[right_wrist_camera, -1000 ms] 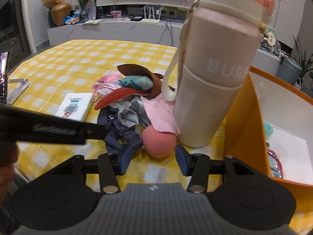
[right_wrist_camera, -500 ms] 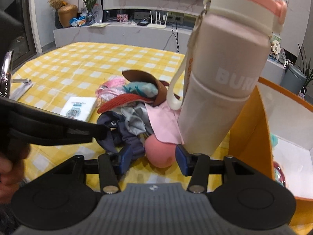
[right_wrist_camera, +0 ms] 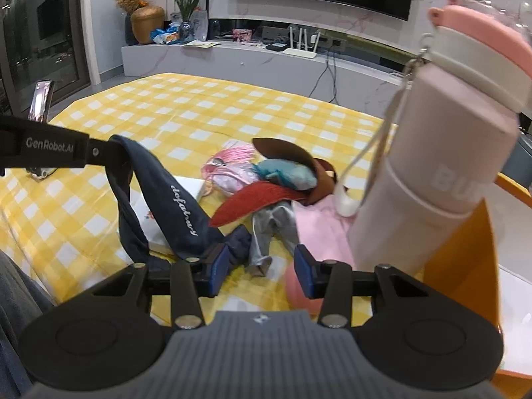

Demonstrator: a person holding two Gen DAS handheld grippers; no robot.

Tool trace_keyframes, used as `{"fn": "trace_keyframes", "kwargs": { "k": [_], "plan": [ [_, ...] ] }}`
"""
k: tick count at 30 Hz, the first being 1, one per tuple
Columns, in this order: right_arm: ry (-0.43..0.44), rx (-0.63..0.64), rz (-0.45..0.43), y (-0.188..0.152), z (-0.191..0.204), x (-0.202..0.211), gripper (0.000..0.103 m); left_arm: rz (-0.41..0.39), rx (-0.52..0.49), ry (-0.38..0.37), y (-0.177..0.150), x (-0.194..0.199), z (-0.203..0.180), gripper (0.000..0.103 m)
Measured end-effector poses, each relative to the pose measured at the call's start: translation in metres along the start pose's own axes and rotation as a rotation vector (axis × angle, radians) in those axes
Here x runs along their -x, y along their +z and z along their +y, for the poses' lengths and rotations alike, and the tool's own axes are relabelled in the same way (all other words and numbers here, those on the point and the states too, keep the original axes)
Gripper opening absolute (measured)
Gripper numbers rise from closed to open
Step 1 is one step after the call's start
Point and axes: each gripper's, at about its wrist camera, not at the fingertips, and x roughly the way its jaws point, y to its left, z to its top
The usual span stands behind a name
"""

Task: Organize soft objects
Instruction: 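Move the left gripper to the navy cloth and grasp it, then grasp the silver fabric with the right gripper while the left holds the navy cloth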

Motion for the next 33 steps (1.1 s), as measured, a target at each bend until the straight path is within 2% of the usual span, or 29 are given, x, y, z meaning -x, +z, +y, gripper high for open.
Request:
{"fn": "trace_keyframes", "kwargs": {
  "k": [2, 4, 6, 8, 10, 13, 15, 17, 19, 20, 21, 22, 23, 25, 28, 33],
  "plan": [
    [-0.001, 0.016, 0.013, 0.001, 0.004, -0.007, 0.039, 0.028, -0.001, -0.044, -0.001, -0.005, 0.0, 0.001],
    [-0.009, 0.043, 0.027, 0.002, 0.007, -0.015, 0.034, 0.062, 0.001, -0.125, -0.002, -0.014, -0.003, 0.001],
    [-0.018, 0.063, 0.038, 0.003, 0.007, -0.023, 0.033, 0.074, -0.027, -0.15, -0.005, -0.02, -0.009, 0.005],
    [-0.018, 0.081, 0.051, 0.004, 0.007, -0.031, 0.033, 0.097, -0.044, -0.16, -0.008, -0.029, -0.012, 0.02],
    [-0.014, 0.093, 0.054, 0.004, 0.008, -0.037, 0.033, 0.109, -0.046, -0.142, -0.01, -0.033, -0.013, 0.052],
    [0.007, 0.095, 0.073, 0.003, 0.009, -0.048, 0.033, 0.09, -0.028, -0.12, -0.011, -0.036, -0.011, 0.065],
    [0.012, 0.091, 0.082, 0.001, 0.01, -0.055, 0.027, 0.087, -0.028, -0.092, -0.011, -0.039, -0.01, 0.069],
    [0.035, 0.085, 0.088, -0.001, 0.011, -0.058, 0.01, 0.101, -0.037, -0.048, -0.013, -0.044, -0.009, 0.069],
    [0.05, 0.09, 0.088, -0.003, 0.013, -0.055, 0.0, 0.12, -0.059, -0.013, -0.014, -0.048, -0.012, 0.069],
    [0.056, 0.094, 0.086, -0.003, 0.014, -0.053, 0.0, 0.127, -0.066, -0.007, -0.015, -0.05, -0.014, 0.067],
    [0.057, 0.094, 0.082, -0.004, 0.015, -0.05, 0.0, 0.128, -0.068, -0.001, -0.016, -0.051, -0.014, 0.057],
    [0.057, 0.091, 0.079, -0.005, 0.016, -0.046, 0.0, 0.124, -0.068, 0.008, -0.016, -0.052, -0.014, 0.041],
    [0.057, 0.083, 0.077, -0.006, 0.016, -0.044, 0.0, 0.118, -0.07, 0.014, -0.016, -0.052, -0.014, 0.031],
    [0.06, 0.057, 0.07, -0.009, 0.015, -0.035, 0.0, 0.12, -0.068, 0.014, -0.016, -0.052, -0.013, 0.004],
    [0.044, 0.021, 0.036, -0.01, 0.012, -0.017, 0.0, 0.122, -0.059, -0.007, -0.016, -0.052, -0.011, 0.002],
    [0.038, -0.05, -0.038, -0.002, 0.004, 0.023, 0.0, -0.013, -0.041, -0.074, -0.01, -0.022, -0.011, 0.001]
  ]
}}
